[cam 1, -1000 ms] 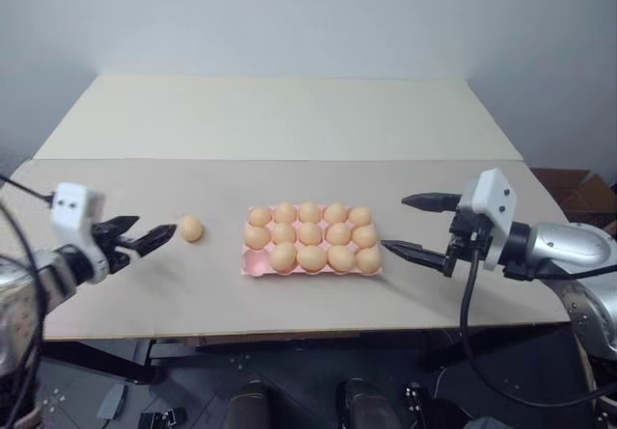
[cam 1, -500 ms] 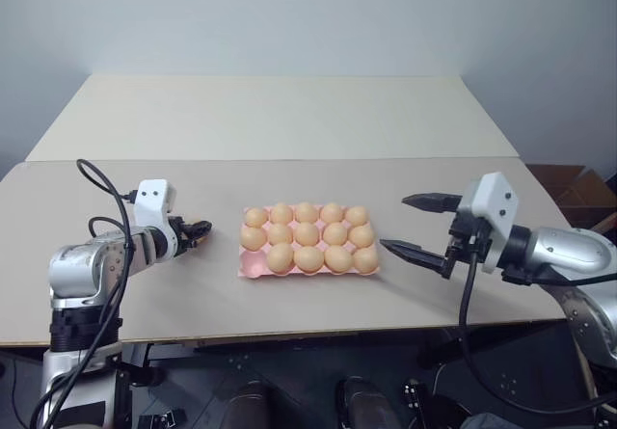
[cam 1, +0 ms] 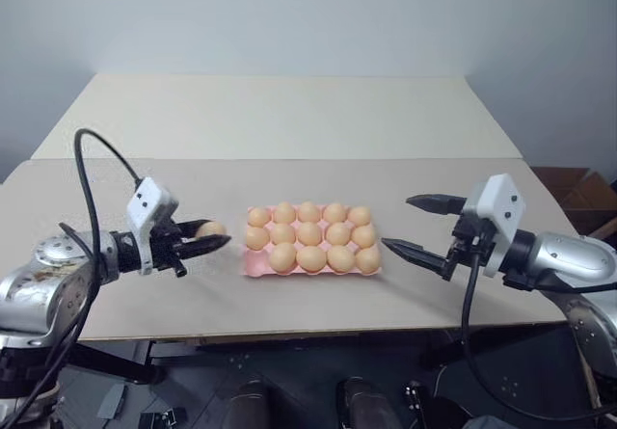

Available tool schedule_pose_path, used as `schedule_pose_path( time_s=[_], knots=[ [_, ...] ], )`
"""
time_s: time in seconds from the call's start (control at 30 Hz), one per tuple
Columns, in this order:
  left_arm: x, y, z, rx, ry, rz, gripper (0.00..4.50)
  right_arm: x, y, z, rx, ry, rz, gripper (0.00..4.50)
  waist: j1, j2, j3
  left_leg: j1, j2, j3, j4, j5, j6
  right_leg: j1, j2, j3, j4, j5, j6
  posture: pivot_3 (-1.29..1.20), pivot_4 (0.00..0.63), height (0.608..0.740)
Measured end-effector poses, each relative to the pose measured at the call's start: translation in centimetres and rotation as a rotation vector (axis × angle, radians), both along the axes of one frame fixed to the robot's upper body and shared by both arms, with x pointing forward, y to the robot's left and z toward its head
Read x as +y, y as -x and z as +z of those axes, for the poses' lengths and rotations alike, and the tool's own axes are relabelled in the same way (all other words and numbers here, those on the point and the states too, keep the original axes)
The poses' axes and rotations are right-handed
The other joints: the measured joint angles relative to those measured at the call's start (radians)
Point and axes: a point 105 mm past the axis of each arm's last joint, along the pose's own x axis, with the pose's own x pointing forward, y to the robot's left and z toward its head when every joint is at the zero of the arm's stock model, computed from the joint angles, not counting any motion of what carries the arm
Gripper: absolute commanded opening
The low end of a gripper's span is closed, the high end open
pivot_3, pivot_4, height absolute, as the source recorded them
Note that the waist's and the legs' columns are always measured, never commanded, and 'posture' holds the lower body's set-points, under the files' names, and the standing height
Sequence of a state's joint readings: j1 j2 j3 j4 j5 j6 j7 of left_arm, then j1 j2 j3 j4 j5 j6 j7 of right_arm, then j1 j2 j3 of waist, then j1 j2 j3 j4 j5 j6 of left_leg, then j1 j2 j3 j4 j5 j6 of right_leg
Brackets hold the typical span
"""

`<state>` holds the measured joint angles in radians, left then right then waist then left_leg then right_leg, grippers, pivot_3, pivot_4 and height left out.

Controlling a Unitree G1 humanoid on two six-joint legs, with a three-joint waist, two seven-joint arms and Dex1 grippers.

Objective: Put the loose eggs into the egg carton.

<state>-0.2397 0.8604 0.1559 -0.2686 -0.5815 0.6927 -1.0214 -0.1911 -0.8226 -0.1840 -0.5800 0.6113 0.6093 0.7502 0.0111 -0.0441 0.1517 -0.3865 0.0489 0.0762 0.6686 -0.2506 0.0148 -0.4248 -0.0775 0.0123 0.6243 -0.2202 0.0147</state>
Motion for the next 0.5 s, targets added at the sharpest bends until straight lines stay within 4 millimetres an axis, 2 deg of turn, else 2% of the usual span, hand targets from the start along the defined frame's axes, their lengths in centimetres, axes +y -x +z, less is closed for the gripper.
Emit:
schedule_pose_path(
  time_s=[0.13, 0.3, 0.43, 0.5],
  knots=[
    [-2.6, -0.1, -1.0, 0.015, 0.008, -0.117, 1.54, 0.1, 0.0, 0.0, -0.004, -0.011, -0.007, 4.5, 0.002, 0.0, 0.0, -0.002, 0.0, 0.0, 0.001, 0.0, 0.0, 0.0, 0.001, 0.0, 0.0, 0.002, 0.004, 0.0, 0.15, 0.74],
    [-3.6, -0.8, -2.0, 0.036, 0.0, -0.128, 3.16, 0.3, 0.2, 0.0, -0.011, -0.009, -0.016, 4.5, -0.005, 0.0, 0.0, -0.002, 0.0, -0.001, 0.001, -0.001, 0.001, -0.001, 0.001, 0.0, -0.001, 0.005, 0.009, 0.0, 0.15, 0.74],
    [-3.9, -0.6, -1.9, 0.035, 0.012, -0.161, 4.48, 0.4, 0.3, 0.0, -0.016, -0.009, -0.017, 4.5, -0.008, 0.0, 0.0, -0.002, 0.0, -0.001, 0.001, -0.001, 0.001, -0.001, 0.001, 0.0, -0.001, 0.005, 0.009, 0.0, 0.15, 0.74],
    [-3.7, -0.6, -1.5, 0.026, 0.017, -0.155, 4.48, 0.3, 0.3, 0.1, -0.016, -0.009, -0.018, 4.5, -0.008, 0.0, 0.0, -0.002, 0.0, -0.001, 0.001, -0.001, 0.001, -0.001, 0.001, 0.0, 0.0, 0.005, 0.009, 0.0, 0.15, 0.74]
  ],
)
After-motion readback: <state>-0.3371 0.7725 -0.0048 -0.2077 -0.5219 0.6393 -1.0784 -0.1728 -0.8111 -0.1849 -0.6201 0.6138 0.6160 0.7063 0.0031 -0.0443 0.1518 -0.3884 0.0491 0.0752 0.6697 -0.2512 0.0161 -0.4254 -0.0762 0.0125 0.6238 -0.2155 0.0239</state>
